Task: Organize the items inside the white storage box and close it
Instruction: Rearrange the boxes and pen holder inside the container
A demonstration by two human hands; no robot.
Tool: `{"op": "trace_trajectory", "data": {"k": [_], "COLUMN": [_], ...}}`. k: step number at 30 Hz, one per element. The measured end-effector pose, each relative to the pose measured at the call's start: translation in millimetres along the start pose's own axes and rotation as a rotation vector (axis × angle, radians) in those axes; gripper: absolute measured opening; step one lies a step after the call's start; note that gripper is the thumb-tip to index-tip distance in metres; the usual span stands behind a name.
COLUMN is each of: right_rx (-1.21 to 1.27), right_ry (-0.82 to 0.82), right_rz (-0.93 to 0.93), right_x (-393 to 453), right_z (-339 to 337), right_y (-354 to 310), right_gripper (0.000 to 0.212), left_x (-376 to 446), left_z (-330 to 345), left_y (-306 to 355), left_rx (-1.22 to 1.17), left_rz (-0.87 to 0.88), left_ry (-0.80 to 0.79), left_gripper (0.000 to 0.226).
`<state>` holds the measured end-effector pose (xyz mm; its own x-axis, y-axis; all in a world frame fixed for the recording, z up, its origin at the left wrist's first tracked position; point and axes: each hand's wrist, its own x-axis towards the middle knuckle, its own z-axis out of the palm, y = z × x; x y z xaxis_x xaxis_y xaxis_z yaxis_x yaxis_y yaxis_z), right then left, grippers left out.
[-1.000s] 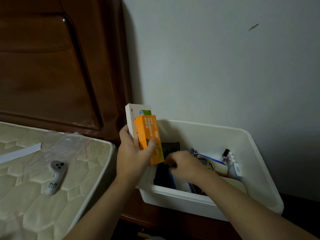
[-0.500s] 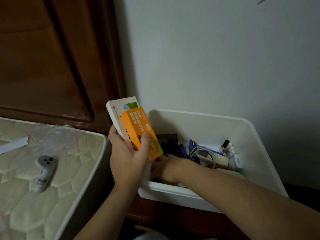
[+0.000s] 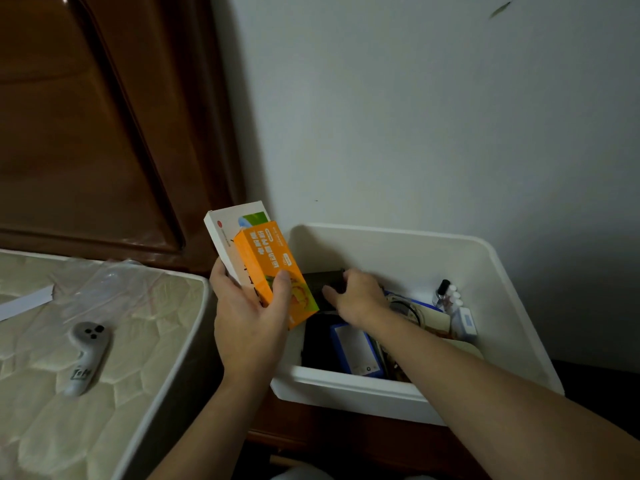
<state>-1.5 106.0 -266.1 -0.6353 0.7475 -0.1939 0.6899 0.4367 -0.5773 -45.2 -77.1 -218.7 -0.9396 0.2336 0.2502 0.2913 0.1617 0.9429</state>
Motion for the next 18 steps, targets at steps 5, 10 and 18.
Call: {"op": "trace_trajectory", "data": {"k": [5,10,18], "right_rx": [-0.052,0.291,-0.096], "right_ry": [0.004,0.267,0.35], "right_rz": [-0.114,-0.179,-0.456], "right_x": [-3.4,-27.9,-101.1], "right_z": [3.8,-46.0,-99.2], "right_y": [5.9,10.7,81.9], "right_gripper": [0.018,0.016,0.021], "left_x": [-0.2,-0.8,0.2], "left_z": [-0.1,0.8,7.8], "left_y": [0.1,2.0,24.3], "left_rx": [0.013,0.056,0.558], "left_rz": [-0.007,-0.01,0.267], "left_ry": [0.011,0.011,-0.184], "left_gripper": [0.078,0.074,0.074]}}
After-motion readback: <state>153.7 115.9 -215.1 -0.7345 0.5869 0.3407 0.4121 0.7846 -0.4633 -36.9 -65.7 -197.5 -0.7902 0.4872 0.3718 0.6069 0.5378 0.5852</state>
